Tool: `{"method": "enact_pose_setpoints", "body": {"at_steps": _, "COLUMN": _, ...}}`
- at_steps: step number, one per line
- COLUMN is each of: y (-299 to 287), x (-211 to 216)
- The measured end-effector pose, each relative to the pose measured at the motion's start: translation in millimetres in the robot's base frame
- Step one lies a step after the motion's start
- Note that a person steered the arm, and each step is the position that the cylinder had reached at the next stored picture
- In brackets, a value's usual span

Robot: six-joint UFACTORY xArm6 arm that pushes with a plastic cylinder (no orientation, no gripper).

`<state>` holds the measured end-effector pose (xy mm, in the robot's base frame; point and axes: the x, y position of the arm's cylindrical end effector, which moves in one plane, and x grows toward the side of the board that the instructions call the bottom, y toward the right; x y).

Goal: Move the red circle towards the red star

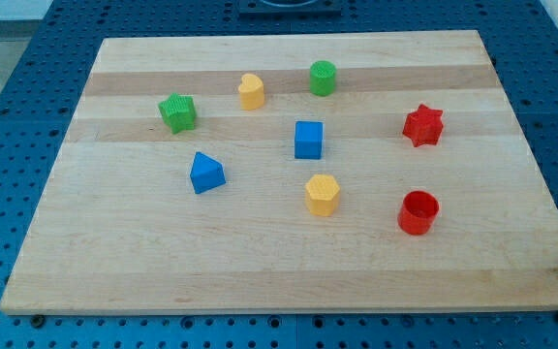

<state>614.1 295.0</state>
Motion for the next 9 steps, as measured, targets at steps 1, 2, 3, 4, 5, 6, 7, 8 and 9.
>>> {"method": "enact_pose_setpoints", "body": {"at_steps": 1, "y": -19, "x": 2}}
{"method": "enact_pose_setpoints", "body": {"at_steps": 2, "y": -105, "x": -20}}
{"method": "enact_pose_setpoints", "body": {"at_steps": 3, "y": -168, "x": -29}}
{"method": "enact_pose_setpoints", "body": {"at_steps": 4, "y": -154, "x": -75}}
{"method": "enact_pose_setpoints", "body": {"at_steps": 5, "y": -145, "x": -109}}
{"method": "enact_pose_setpoints", "body": {"at_steps": 6, "y": -168, "x": -127}}
{"method": "enact_pose_setpoints", "body": {"at_steps": 7, "y": -184, "x": -120}}
{"method": "enact_pose_setpoints", "body": {"at_steps": 8, "y": -192, "x": -120}}
{"method": "enact_pose_setpoints", "body": {"at_steps": 9, "y": -193, "x": -121}}
